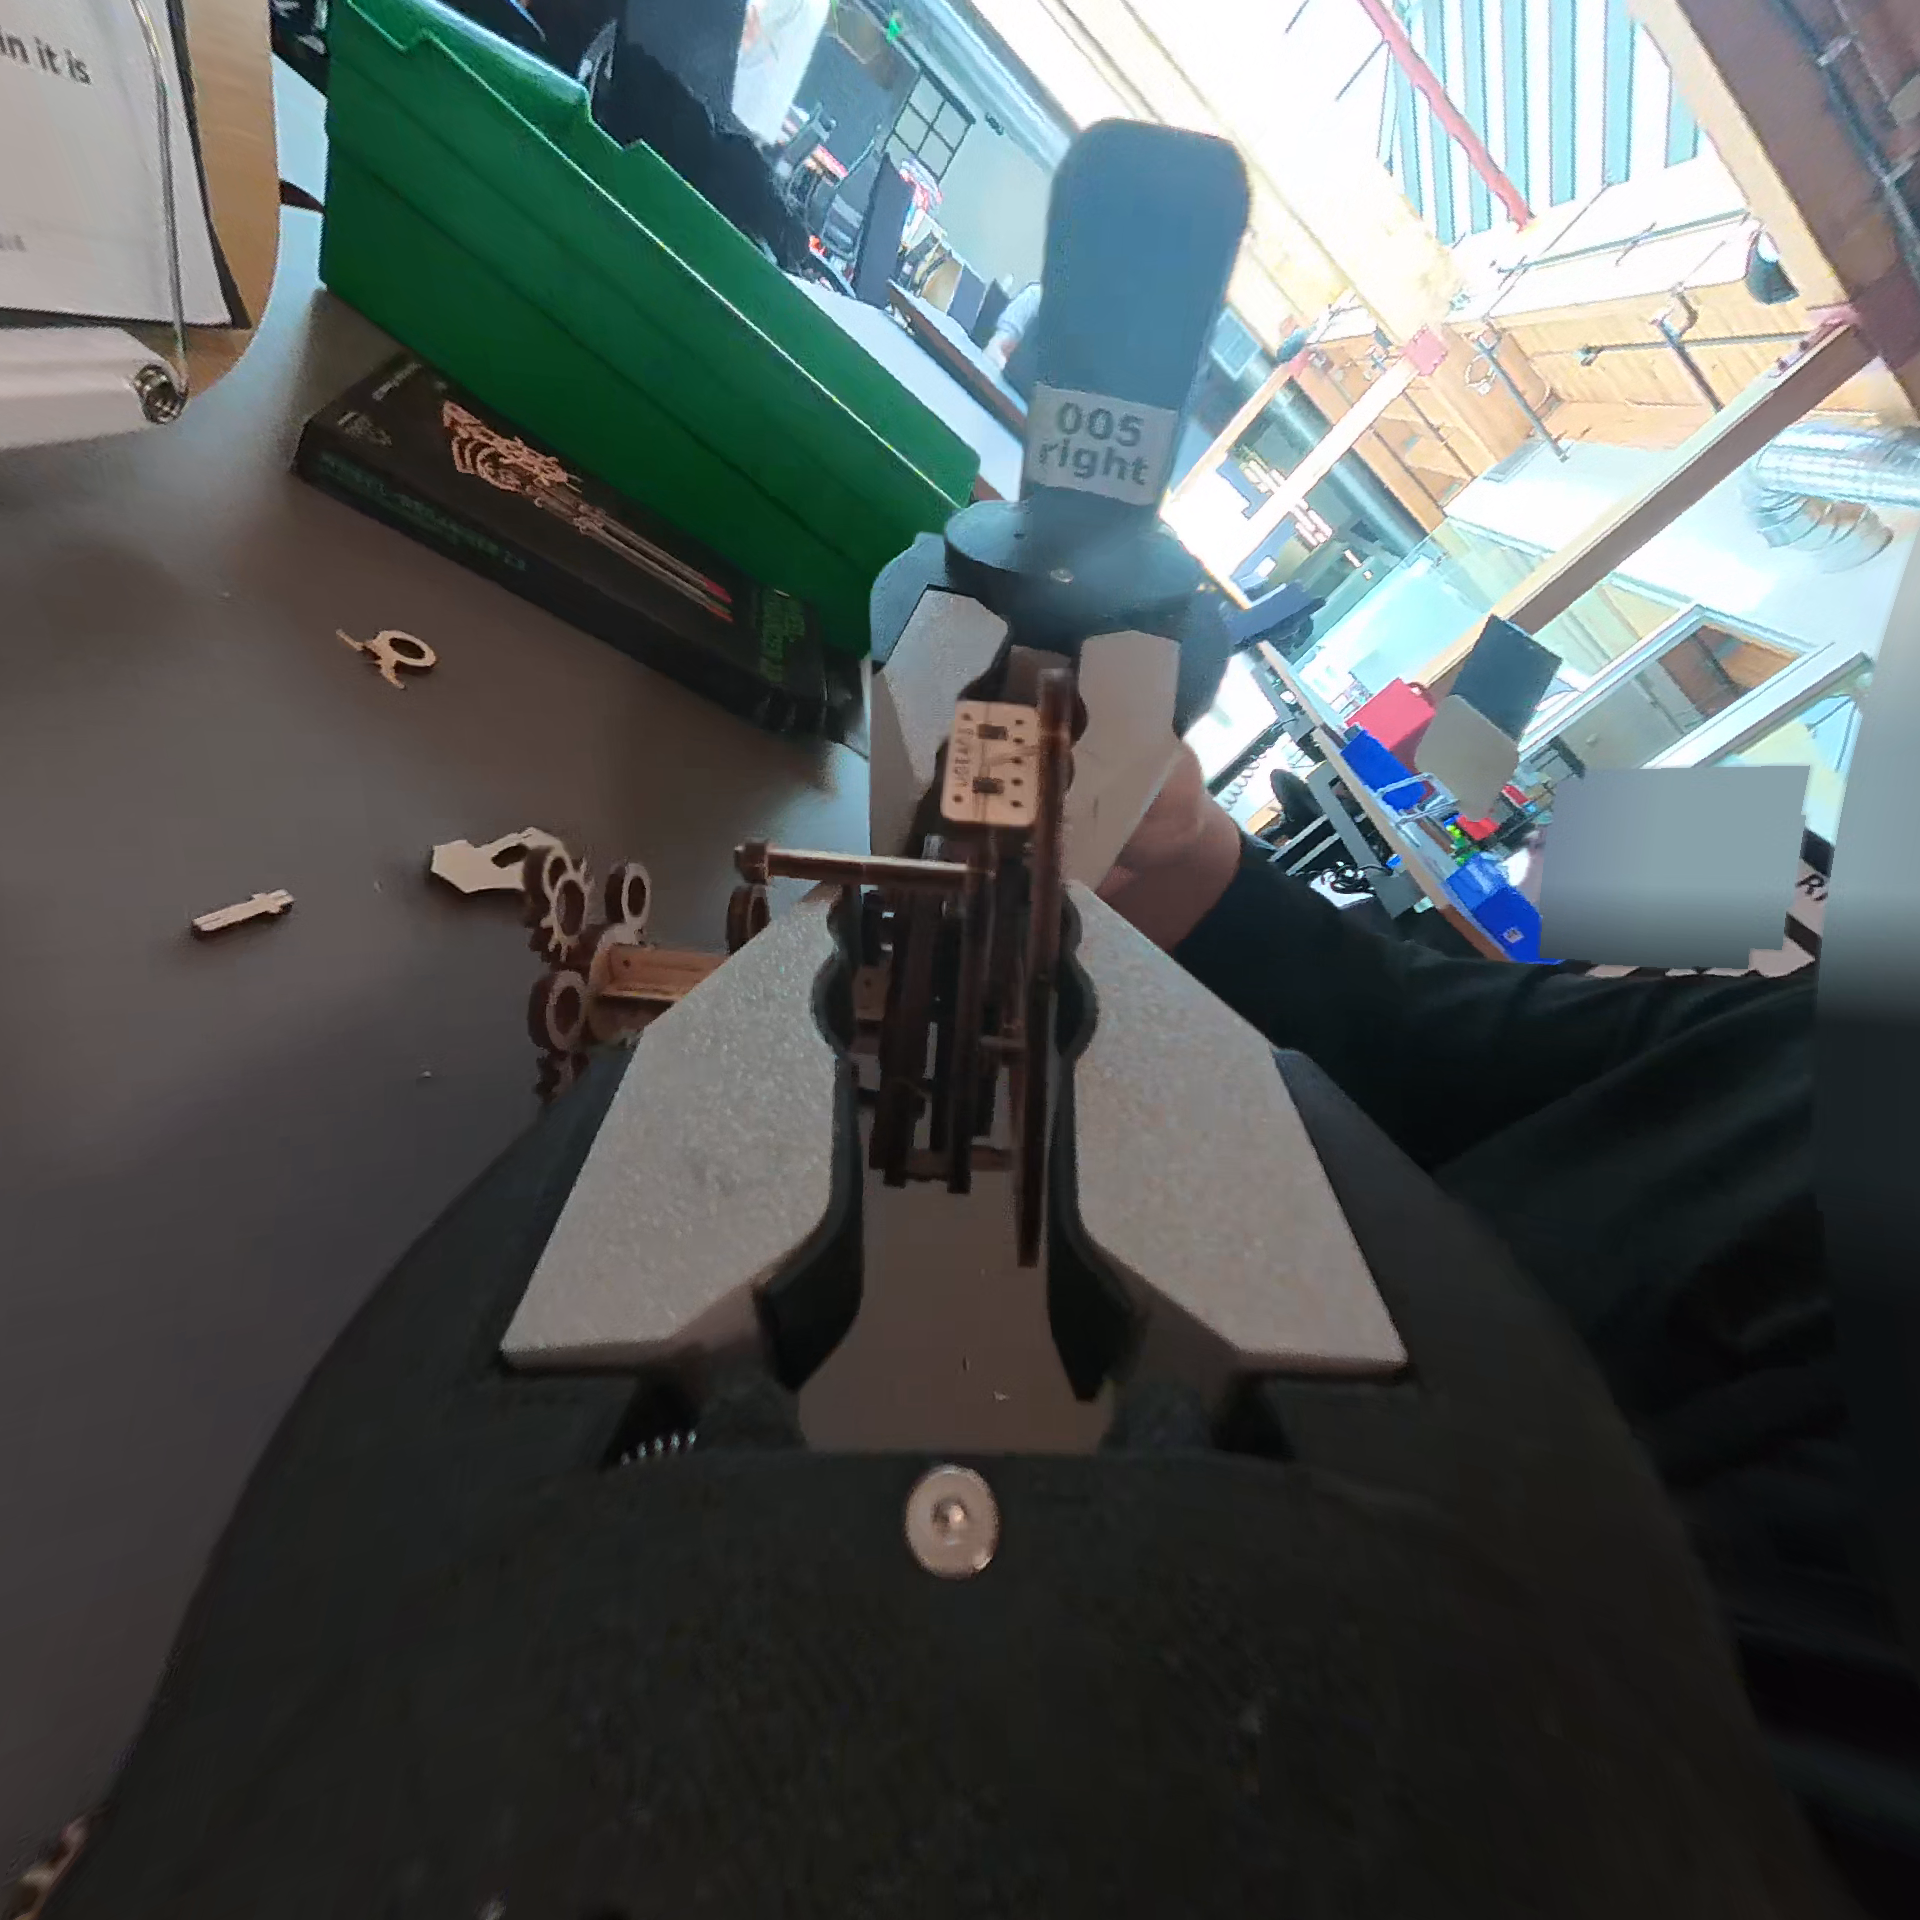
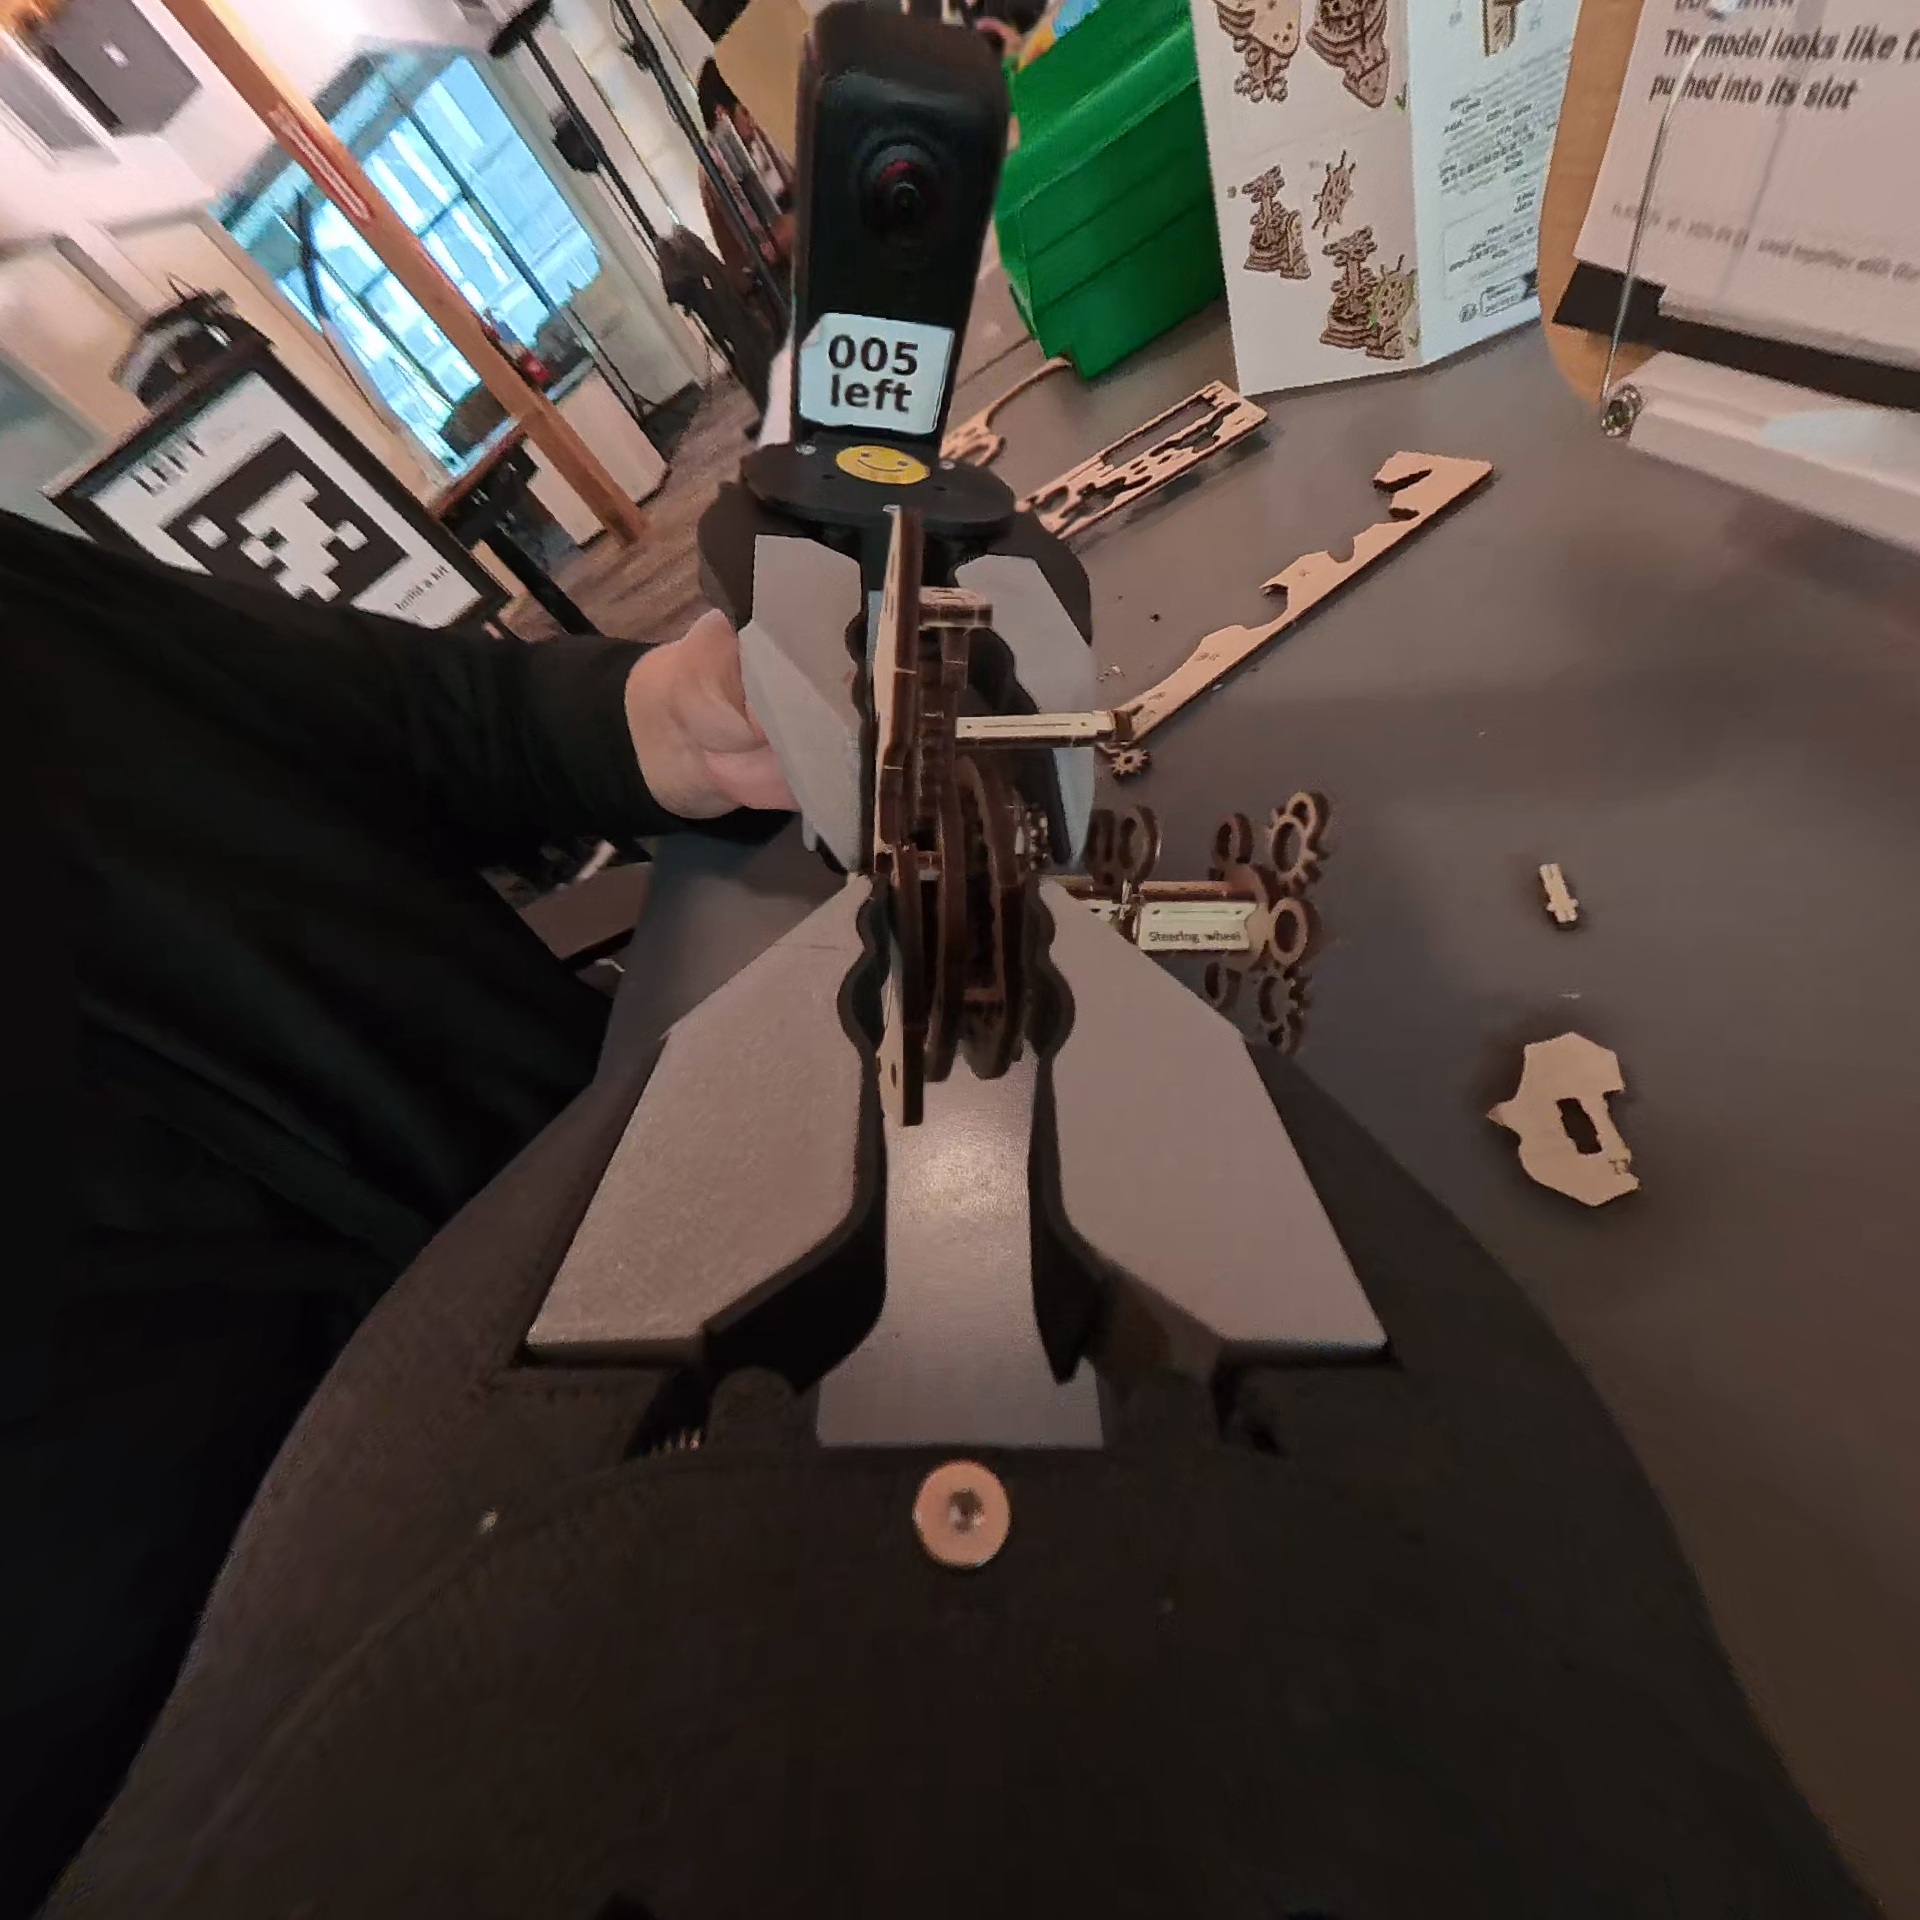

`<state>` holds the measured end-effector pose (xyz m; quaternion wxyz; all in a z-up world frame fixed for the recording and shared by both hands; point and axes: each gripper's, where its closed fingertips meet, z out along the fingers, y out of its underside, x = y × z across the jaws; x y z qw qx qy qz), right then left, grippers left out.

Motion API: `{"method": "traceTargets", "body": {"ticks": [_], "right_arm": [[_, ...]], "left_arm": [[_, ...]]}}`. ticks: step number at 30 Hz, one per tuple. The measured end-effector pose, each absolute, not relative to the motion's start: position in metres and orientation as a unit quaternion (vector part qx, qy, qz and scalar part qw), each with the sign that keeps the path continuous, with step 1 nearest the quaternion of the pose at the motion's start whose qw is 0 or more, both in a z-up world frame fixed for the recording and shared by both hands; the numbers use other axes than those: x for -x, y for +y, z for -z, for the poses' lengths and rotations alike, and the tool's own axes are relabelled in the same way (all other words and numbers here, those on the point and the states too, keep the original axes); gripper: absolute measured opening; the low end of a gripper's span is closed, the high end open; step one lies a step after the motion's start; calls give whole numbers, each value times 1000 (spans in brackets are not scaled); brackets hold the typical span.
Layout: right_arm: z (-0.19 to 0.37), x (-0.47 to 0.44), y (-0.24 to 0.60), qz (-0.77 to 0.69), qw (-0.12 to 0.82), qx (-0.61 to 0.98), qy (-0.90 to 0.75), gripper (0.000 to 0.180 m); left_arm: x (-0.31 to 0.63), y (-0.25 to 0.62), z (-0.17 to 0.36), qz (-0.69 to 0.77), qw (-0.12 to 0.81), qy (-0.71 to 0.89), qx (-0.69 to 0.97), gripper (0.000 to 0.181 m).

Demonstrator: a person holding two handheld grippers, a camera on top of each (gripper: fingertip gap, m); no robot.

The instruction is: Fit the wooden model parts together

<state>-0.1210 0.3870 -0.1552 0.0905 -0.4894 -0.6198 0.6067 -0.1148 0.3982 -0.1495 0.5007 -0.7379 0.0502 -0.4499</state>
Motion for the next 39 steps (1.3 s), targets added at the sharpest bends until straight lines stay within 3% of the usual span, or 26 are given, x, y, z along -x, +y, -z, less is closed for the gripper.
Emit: {"method": "traceTargets", "body": {"ticks": [3, 14, 21, 26, 30, 32, 39], "right_arm": [[154, 122, 397, -629, 79, 500, -589, 21], [153, 121, 407, -677, 51, 498, -539, 20], [145, 118, 415, -725, 30, 484, -488, 20], [126, 113, 418, -772, 49, 438, -458, 20], [127, 114, 423, -771, 71, 441, -455, 20], [123, 114, 419, -774, 74, 433, -456, 20], [116, 113, 418, -764, 128, 427, -467, 20]], "left_arm": [[123, 396, 147, 444, 506, 47, 738, 38], [124, 383, 157, 467, 474, 60, 744, 15], [110, 375, 157, 514, 445, 81, 729, 21], [110, 378, 135, 553, 477, 65, 680, 14], [111, 378, 130, 546, 487, 67, 679, 30], [112, 377, 130, 547, 488, 71, 676, 20], [122, 379, 129, 534, 503, 67, 676, 13]]}}
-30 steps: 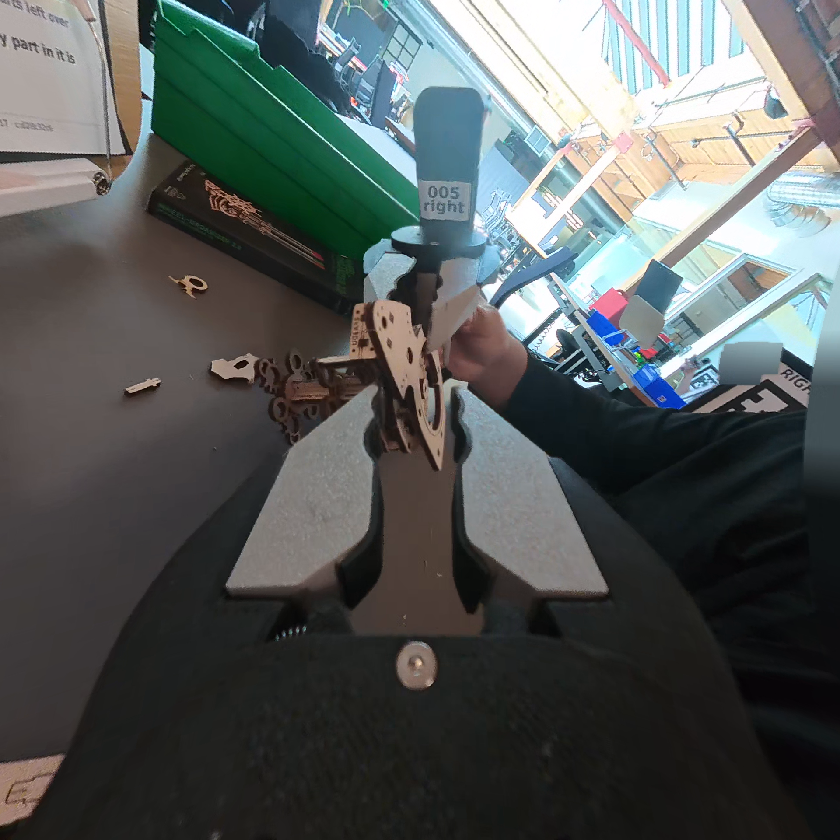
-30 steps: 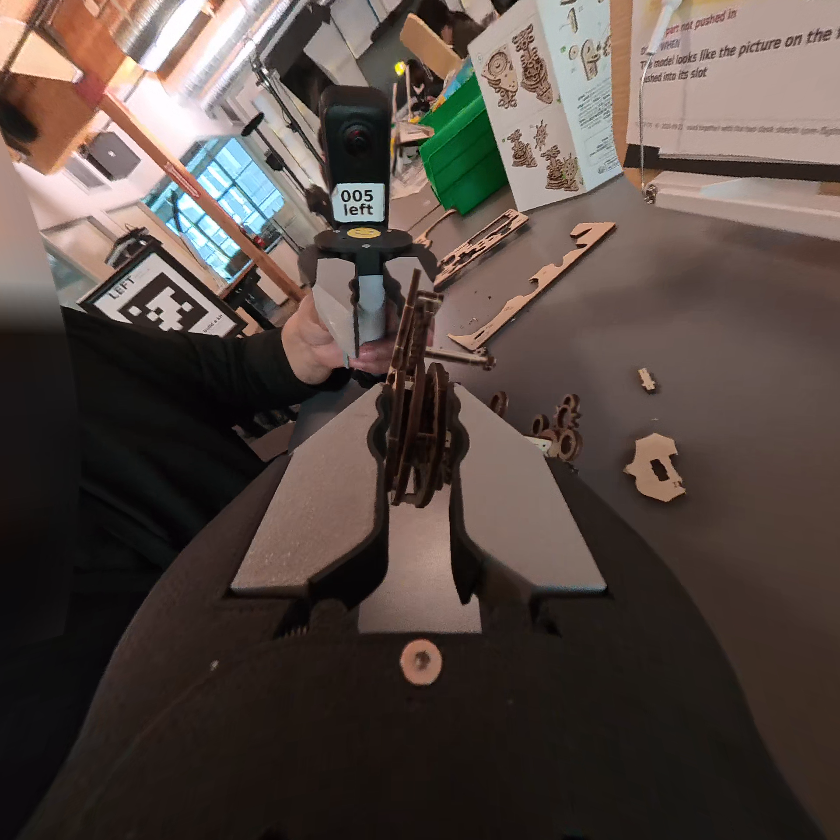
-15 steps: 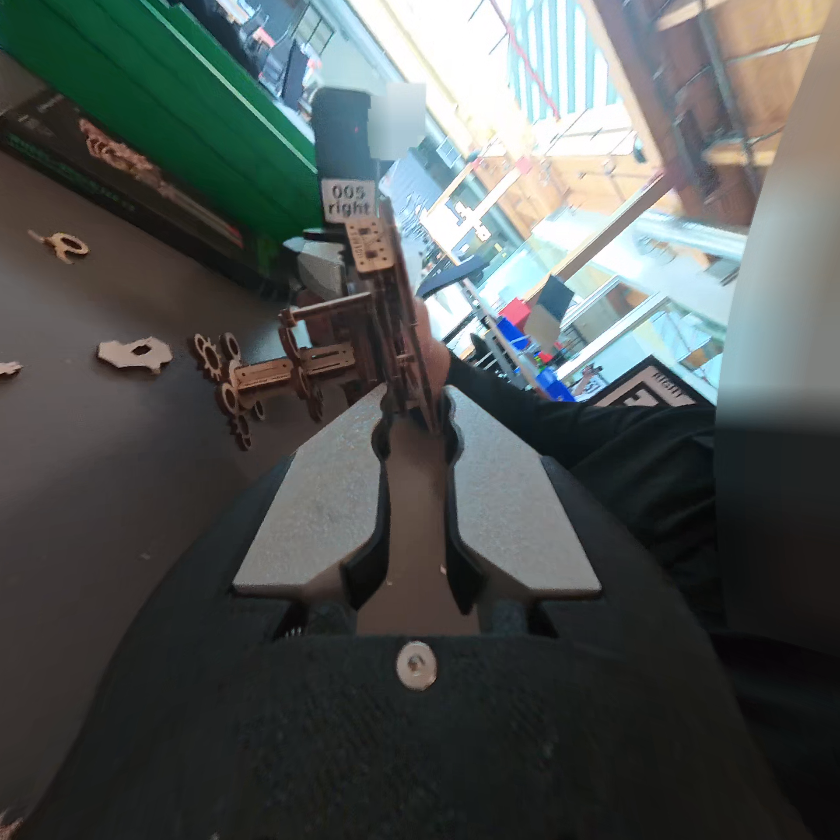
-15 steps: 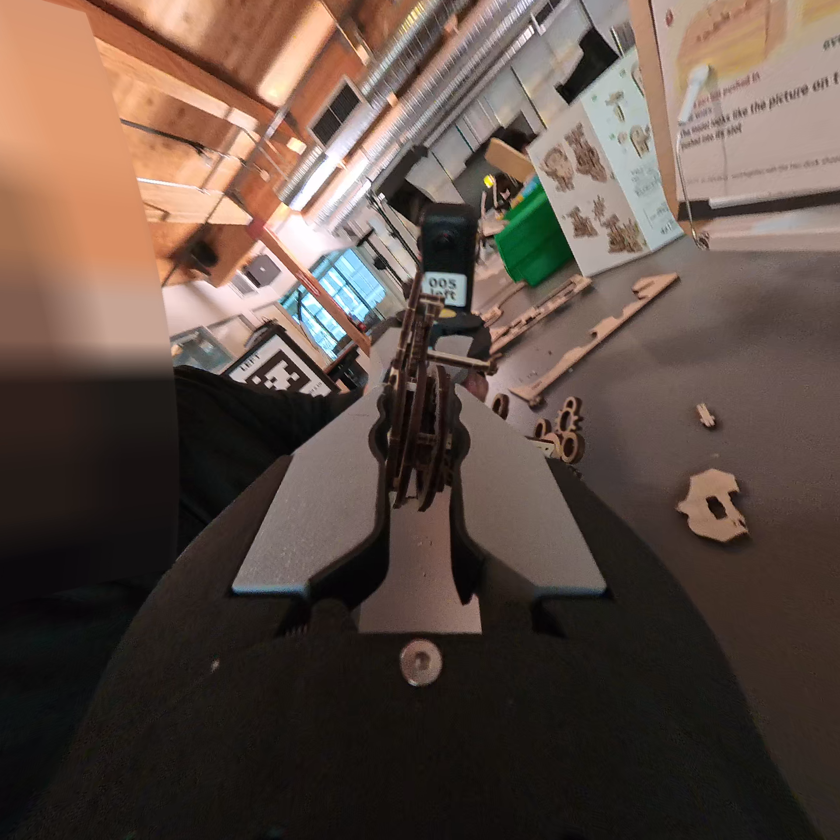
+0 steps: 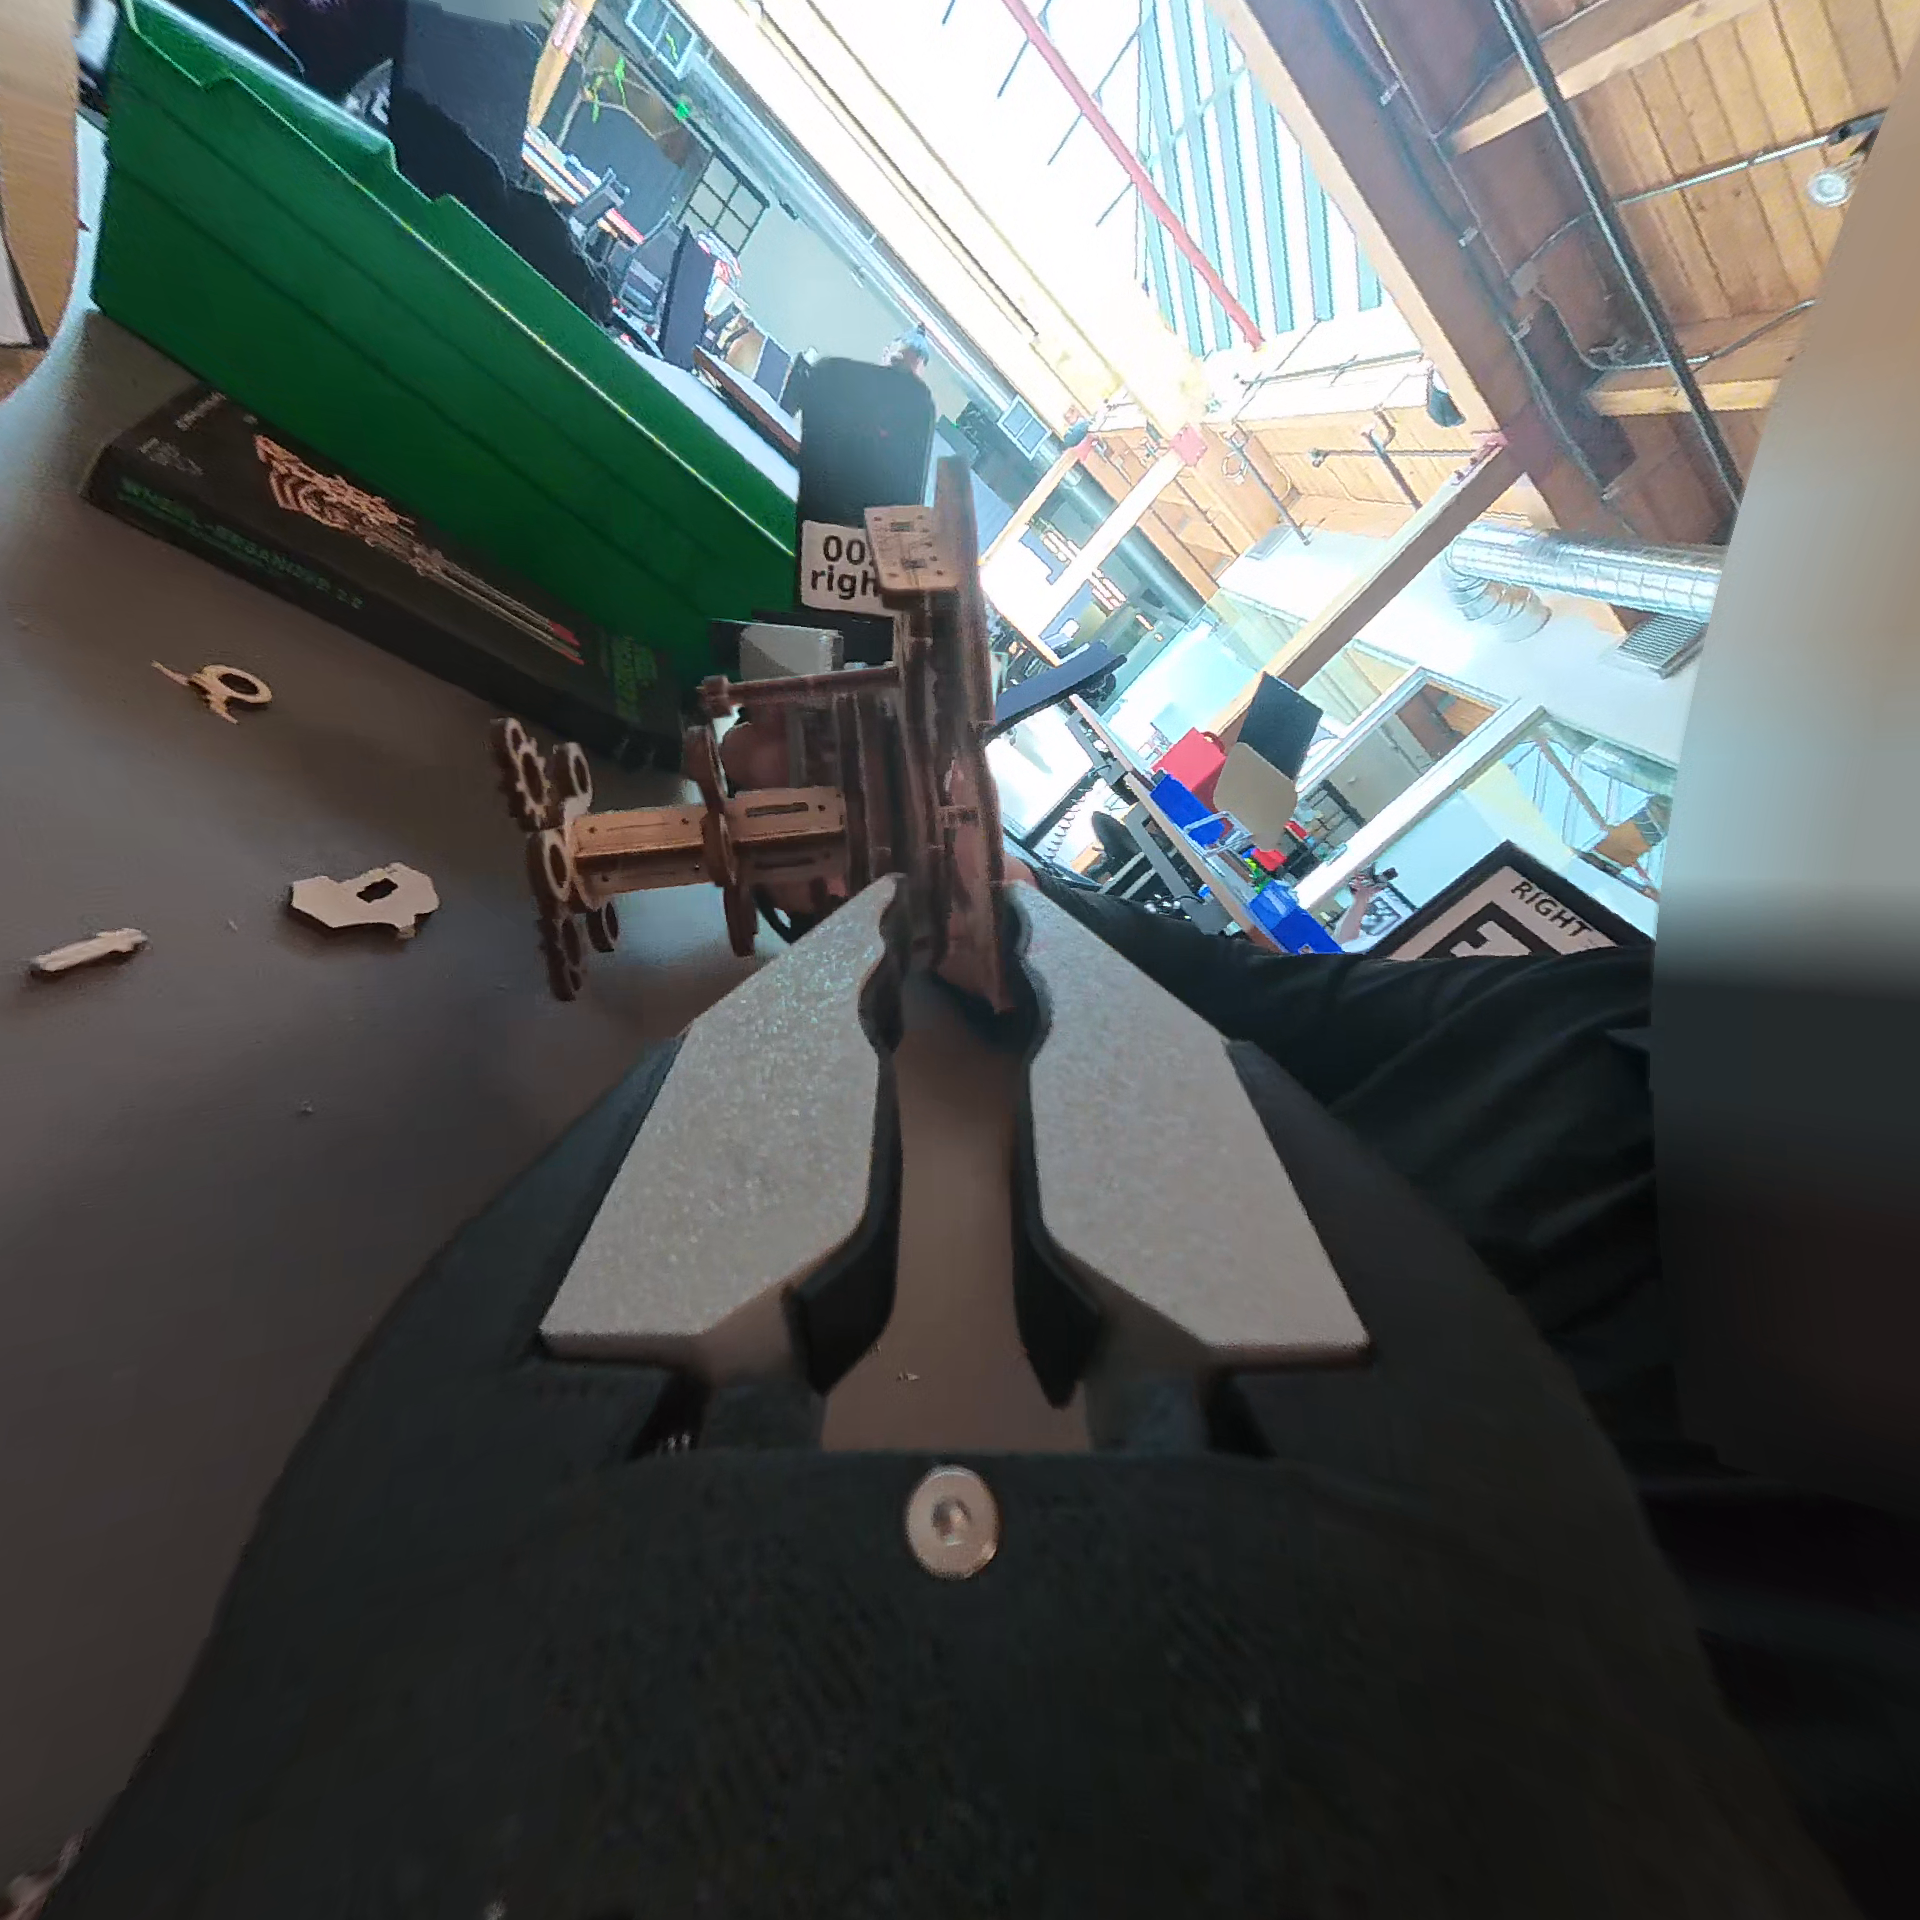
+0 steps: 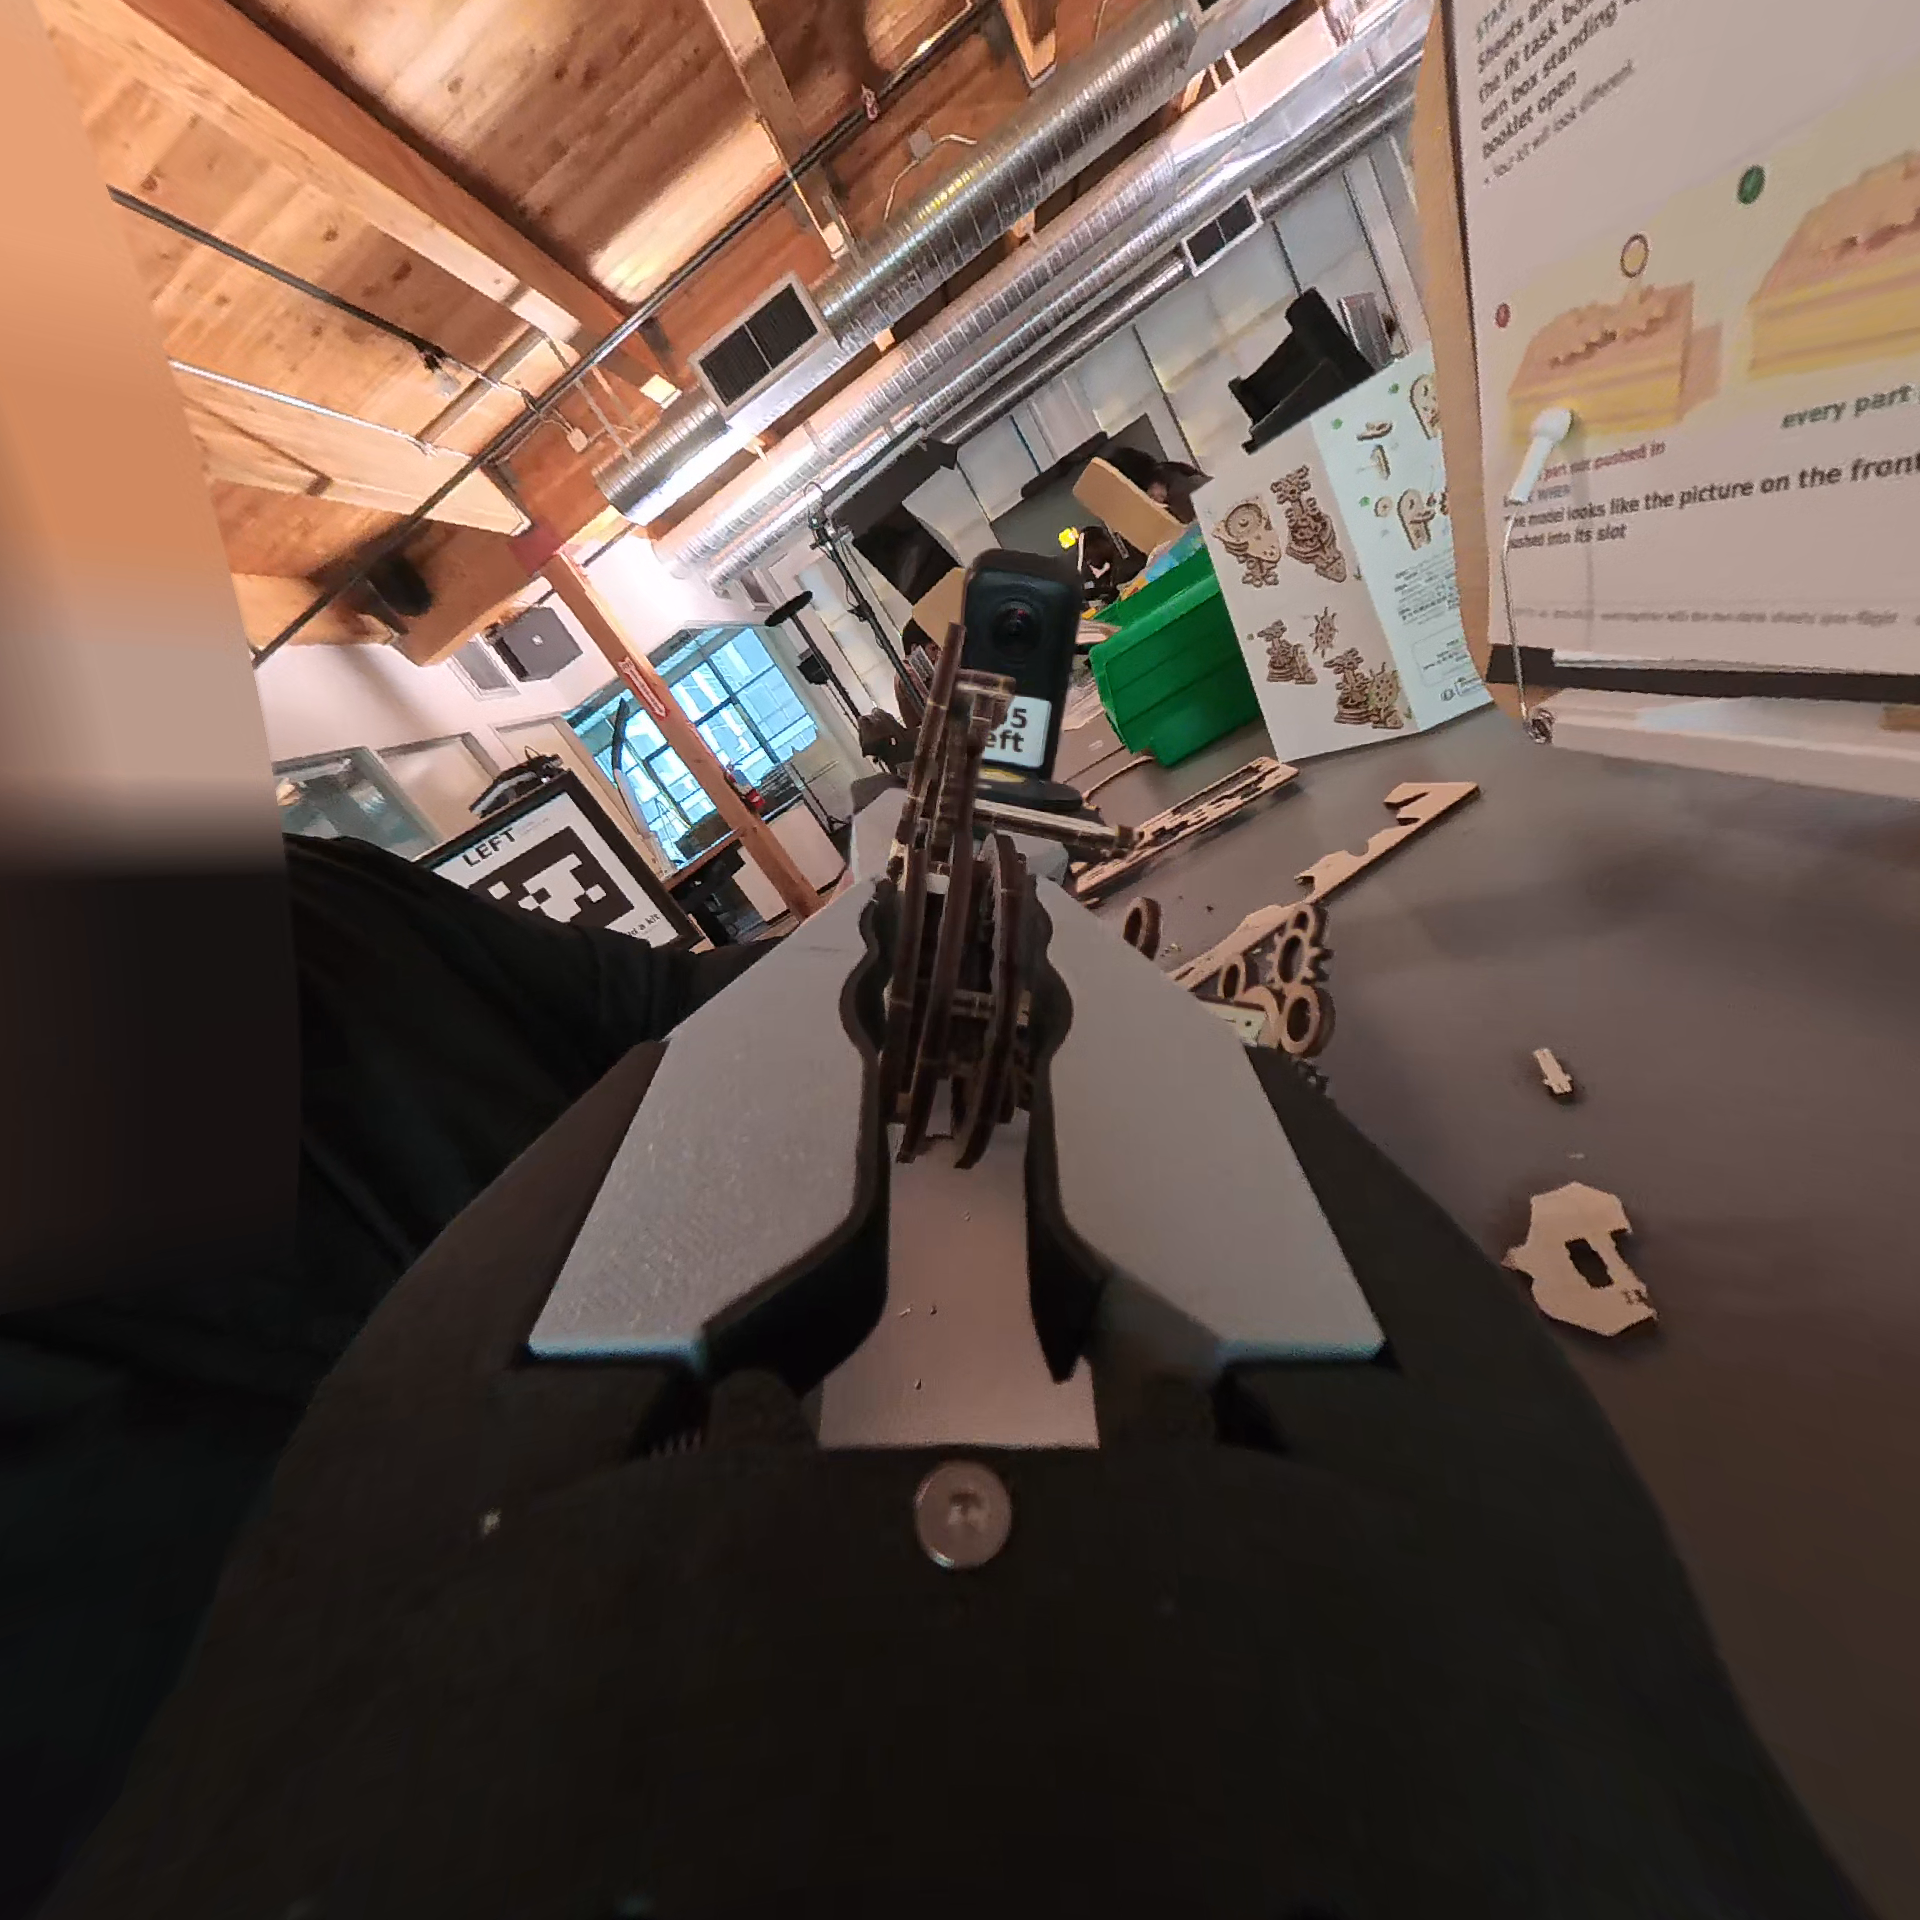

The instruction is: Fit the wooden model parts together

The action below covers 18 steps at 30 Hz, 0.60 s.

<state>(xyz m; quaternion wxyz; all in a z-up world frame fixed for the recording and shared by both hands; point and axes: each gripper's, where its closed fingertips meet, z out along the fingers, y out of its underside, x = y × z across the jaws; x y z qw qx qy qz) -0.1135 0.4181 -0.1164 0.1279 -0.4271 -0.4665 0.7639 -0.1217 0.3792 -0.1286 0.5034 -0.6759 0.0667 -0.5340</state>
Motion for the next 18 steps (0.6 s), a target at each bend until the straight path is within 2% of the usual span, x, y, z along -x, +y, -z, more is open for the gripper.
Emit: {"method": "traceTargets", "body": {"ticks": [2, 6, 8, 9, 18], "right_arm": [[117, 114, 420, -761, 134, 432, -465, 20], [116, 114, 415, -757, 145, 425, -474, 20], [114, 113, 412, -758, 142, 420, -479, 20], [115, 114, 412, -756, 146, 420, -481, 20], [111, 112, 410, -752, 169, 413, -485, 20]], "left_arm": [[126, 382, 132, 512, 507, 64, 691, 26], [118, 383, 133, 501, 503, 76, 700, 37], [116, 384, 133, 507, 503, 77, 696, 33], [115, 383, 130, 514, 504, 78, 689, 25], [114, 384, 127, 492, 525, 87, 689, 24]]}}
